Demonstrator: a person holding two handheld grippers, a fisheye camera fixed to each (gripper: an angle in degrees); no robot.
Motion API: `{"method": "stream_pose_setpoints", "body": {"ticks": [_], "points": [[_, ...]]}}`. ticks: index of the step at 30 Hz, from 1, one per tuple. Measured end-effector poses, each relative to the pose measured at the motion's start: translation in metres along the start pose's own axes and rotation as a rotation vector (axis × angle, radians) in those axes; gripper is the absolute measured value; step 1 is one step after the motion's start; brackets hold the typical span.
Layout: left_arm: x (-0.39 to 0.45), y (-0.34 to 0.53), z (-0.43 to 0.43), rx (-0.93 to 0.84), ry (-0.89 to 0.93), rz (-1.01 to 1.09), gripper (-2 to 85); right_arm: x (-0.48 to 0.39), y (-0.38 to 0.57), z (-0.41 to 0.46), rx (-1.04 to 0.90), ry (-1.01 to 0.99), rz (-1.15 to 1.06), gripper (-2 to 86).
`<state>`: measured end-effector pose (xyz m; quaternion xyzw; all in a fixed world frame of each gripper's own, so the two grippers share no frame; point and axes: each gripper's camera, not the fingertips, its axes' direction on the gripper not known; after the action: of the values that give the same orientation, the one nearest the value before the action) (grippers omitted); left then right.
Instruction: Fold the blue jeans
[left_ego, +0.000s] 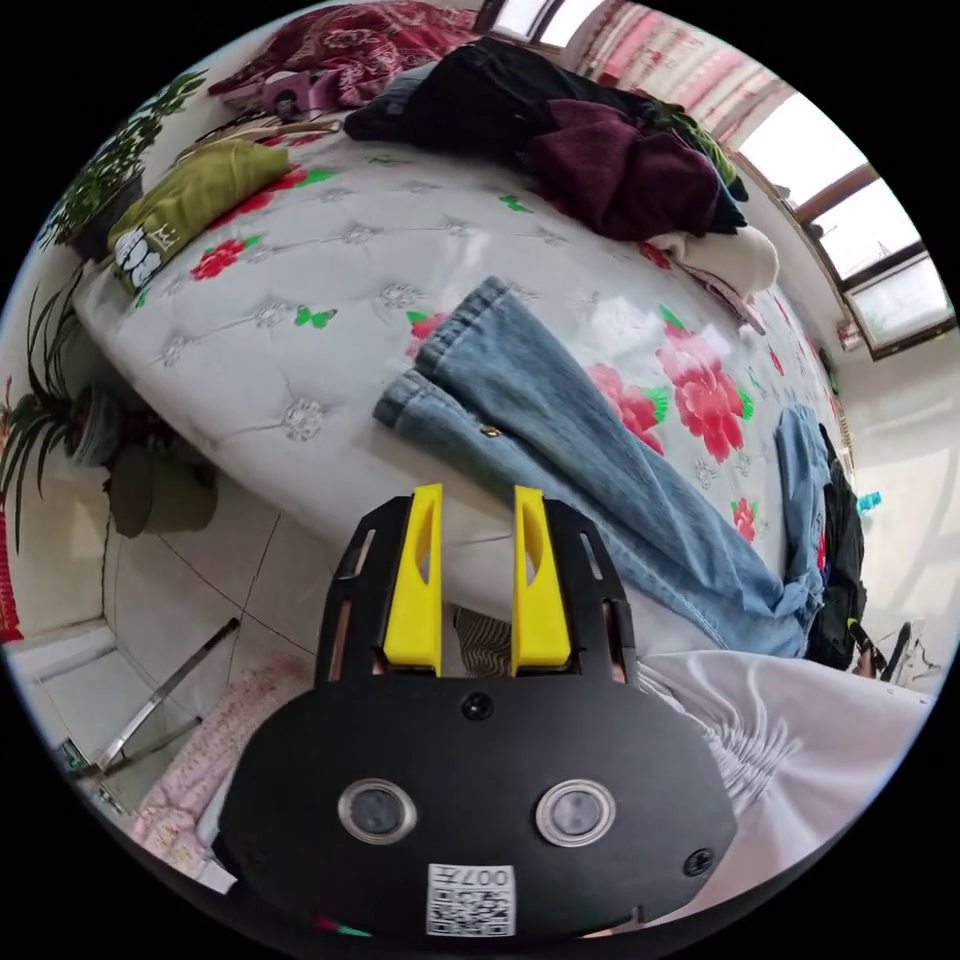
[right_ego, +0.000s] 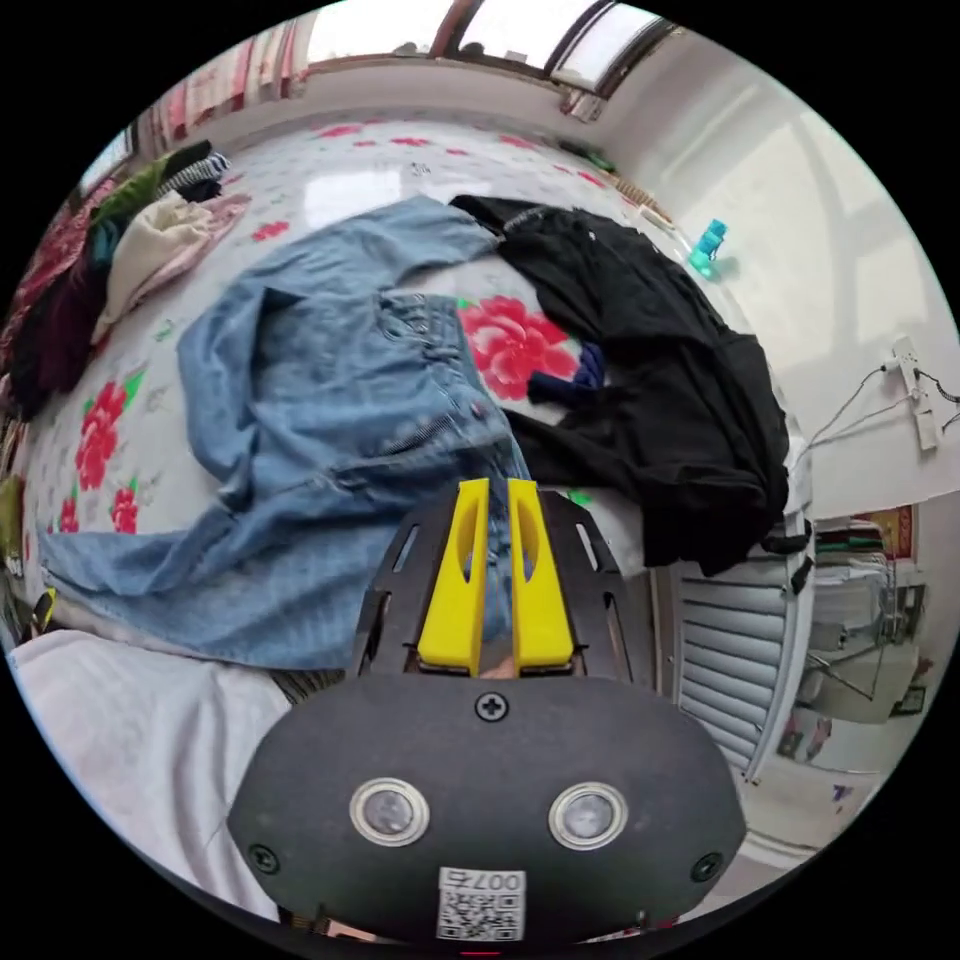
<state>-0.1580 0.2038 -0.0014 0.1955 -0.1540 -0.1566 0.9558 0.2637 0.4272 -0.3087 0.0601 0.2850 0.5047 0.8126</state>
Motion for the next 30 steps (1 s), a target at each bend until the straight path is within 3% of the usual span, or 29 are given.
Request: {"method": "stream_pose_setpoints", "body": {"ticks": [3, 7, 10, 13, 16, 19, 23, 27, 30], "points": [[-0.001, -0.006, -0.002, 0.018, 0.006, -0.026, 11.0, -0.082, -0.005, -0.013, 0.089, -0.251, -0.179, 5.0], [0.0, -0.03, 0.005, 0.013, -0.017, -0.055, 11.7, -0.25, -0.002, -0.012, -0.002, -0.608, -0.593, 7.3], [-0.004, -0.044, 0.016, -0.012, -0.023, -0.14, 9.4, -0.377, 0.018, -0.023, -0.06, -0.745, -0.862, 8.0], [0.003, -0.048, 0.02, -0.012, -0.11, -0.131, 5.7, -0.494, 0.051, -0.042, -0.128, -0.81, -1.155, 8.1], [0.015, -0.048, 0.021, -0.018, -0.135, -0.058, 1.5, -0.58, 0.086, -0.041, -0.154, -0.697, -1.393, 6.4], [0.01, -0.042, 0.015, -0.03, -0.123, -0.061, 0.0, -0.625, 0.091, -0.026, -0.13, -0.482, -1.462, 2.2], [-0.013, -0.024, -0.002, 0.004, -0.095, -0.076, -0.7, -0.634, 0.041, -0.045, -0.022, -0.407, -1.368, 0.5], [-0.034, -0.007, -0.01, 0.029, -0.089, -0.124, -0.7, -0.626, -0.043, -0.075, -0.01, -0.535, -1.082, 1.1], [-0.046, -0.001, -0.011, 0.052, -0.02, -0.17, -0.7, -0.621, -0.035, -0.095, -0.043, -0.786, -1.103, 4.2]]}}
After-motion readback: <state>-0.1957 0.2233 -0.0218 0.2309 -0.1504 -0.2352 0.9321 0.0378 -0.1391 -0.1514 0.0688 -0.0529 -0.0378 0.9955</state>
